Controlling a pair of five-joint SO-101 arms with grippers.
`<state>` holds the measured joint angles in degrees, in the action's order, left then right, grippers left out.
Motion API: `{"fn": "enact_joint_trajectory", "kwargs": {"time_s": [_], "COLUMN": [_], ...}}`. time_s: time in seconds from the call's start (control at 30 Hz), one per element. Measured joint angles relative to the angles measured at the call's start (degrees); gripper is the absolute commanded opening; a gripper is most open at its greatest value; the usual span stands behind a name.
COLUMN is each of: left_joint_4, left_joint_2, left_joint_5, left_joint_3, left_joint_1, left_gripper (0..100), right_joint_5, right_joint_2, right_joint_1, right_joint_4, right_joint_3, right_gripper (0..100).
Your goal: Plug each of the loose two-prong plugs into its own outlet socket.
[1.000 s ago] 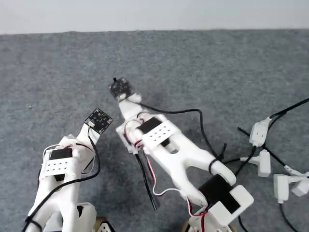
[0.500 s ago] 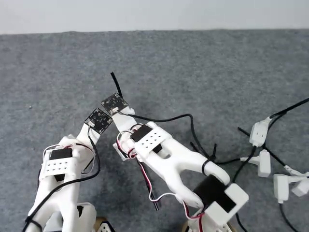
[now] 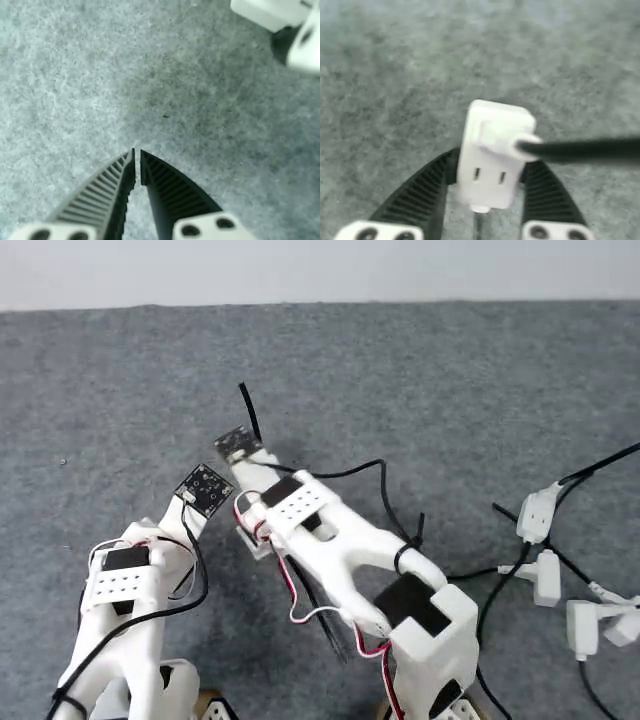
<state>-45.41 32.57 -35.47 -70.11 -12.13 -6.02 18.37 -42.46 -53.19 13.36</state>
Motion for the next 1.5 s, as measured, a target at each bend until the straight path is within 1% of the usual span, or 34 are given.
{"fn": "enact_joint_trajectory", "kwargs": {"time_s": [0.1,0.23,0.33,0.43,0.6,0.77,0.87,0.97,1.07,1.17,1.27,1.3,1.33,1.4,1.5], "left_joint_4": [0.0,0.0,0.0,0.0,0.0,0.0,0.0,0.0,0.0,0.0,0.0,0.0,0.0,0.0,0.0], "left_joint_2": [0.0,0.0,0.0,0.0,0.0,0.0,0.0,0.0,0.0,0.0,0.0,0.0,0.0,0.0,0.7], "left_joint_5": [0.0,0.0,0.0,0.0,-0.1,-0.1,-0.1,-0.1,-0.1,-0.1,-0.1,-0.1,-0.1,-0.1,-0.1], "left_joint_3": [0.0,0.0,0.0,0.0,0.0,0.0,0.0,0.0,0.0,0.0,0.0,0.0,0.0,0.0,-0.1], "left_joint_1": [0.0,0.0,0.0,0.0,0.0,0.0,0.0,0.0,0.0,0.0,0.0,0.0,0.0,0.0,0.0], "left_gripper": [1,1,1,1,1,1,1,1,1,1,1,1,1,1,1], "right_joint_5": [0.0,0.0,0.0,0.0,4.2,9.4,13.4,17.9,22.2,25.9,27.3,27.4,27.5,27.5,27.3], "right_joint_2": [0.0,-3.6,-9.6,-15.6,-23.0,-26.5,-26.6,-26.6,-26.5,-24.8,-23.6,-23.6,-23.6,-23.6,-24.6], "right_joint_1": [1.1,3.8,7.3,12.4,24.7,39.7,49.7,59.6,66.0,68.0,68.0,67.5,67.0,65.1,62.9], "right_joint_4": [-0.9,-5.5,-10.9,-17.4,-26.0,-28.1,-26.2,-20.6,-14.2,-11.2,-10.4,-10.4,-10.4,-12.3,-17.6], "right_joint_3": [0.0,0.0,0.0,0.0,0.0,0.0,2.4,7.5,12.1,14.0,14.0,14.0,14.0,13.8,11.3], "right_gripper": [0.9,0.9,0.9,0.9,0.9,0.9,0.9,1.3,4.0,14.3,25.4,27.4,27.9,25.5,15.6]}}
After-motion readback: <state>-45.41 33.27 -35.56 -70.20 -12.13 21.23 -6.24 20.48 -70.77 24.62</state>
